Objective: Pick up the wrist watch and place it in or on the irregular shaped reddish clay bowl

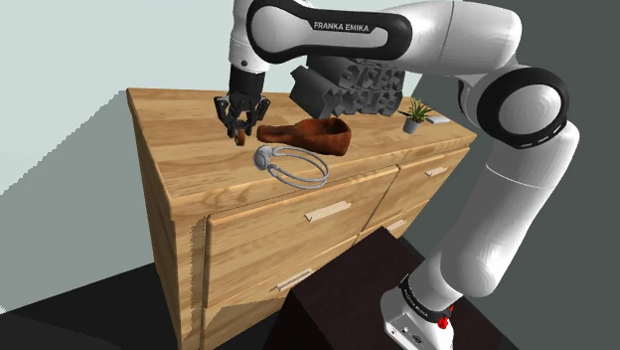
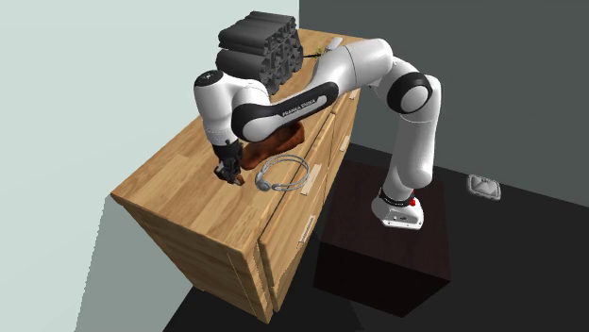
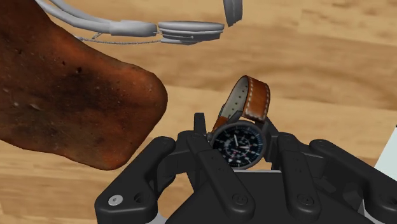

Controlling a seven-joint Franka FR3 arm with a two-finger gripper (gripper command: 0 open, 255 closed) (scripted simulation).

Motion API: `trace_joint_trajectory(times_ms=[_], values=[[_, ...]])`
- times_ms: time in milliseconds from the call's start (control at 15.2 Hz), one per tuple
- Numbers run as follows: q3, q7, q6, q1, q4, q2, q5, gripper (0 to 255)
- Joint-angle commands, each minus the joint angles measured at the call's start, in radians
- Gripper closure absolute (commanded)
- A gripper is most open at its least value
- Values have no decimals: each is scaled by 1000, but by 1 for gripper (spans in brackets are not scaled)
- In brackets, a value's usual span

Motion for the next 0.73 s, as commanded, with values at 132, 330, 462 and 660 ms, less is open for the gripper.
trace_joint_trajectory(times_ms=[132,330,462,660], values=[[1,0,-53,3,54,1,0,255],[2,0,-95,5,98,4,0,255],[3,0,-123,7,129,6,-1,255],[4,1,-166,11,178,13,-4,255]])
